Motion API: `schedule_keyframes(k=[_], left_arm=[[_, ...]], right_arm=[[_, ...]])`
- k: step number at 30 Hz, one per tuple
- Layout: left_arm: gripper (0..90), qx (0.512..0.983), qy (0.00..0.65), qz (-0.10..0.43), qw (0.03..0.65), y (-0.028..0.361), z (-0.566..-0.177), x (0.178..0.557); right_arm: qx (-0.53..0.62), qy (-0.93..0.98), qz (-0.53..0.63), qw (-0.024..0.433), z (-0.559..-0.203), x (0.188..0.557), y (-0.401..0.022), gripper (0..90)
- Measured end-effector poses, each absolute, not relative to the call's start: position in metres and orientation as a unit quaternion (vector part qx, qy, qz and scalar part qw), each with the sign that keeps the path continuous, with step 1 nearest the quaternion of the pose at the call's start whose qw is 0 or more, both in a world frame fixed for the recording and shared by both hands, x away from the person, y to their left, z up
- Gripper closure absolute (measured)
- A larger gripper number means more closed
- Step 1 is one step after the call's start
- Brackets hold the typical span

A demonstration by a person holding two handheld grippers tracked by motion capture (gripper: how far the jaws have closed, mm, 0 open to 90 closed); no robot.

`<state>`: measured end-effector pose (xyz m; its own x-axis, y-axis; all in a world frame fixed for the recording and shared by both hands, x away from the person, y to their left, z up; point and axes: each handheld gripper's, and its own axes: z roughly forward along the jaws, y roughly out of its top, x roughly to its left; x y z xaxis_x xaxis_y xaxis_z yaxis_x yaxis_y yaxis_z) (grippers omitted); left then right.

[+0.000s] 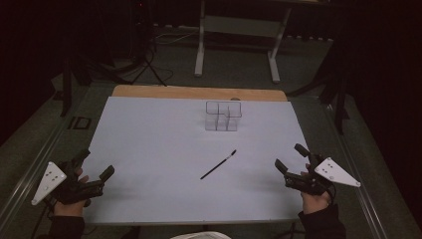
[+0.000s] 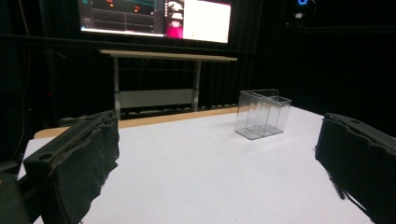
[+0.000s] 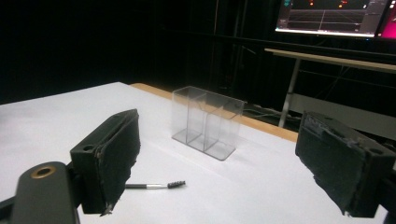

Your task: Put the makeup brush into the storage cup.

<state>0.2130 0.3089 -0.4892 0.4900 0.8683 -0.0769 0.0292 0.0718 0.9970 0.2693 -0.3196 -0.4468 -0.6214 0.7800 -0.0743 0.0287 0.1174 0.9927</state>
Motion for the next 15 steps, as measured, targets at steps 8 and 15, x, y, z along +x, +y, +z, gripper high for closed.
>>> schedule_keyframes(k=[8,15], left_arm=[[1.7,0.585,0.399,0.309,0.635,0.308,-0.486,0.212],[0.3,0.592,0.433,0.276,0.621,0.305,-0.479,0.216]], right_arm=[[0.297,0.681,0.592,0.312,-0.448,0.27,-0.319,13.7],[0.298,0.681,0.593,0.31,-0.45,0.27,-0.32,13.7]])
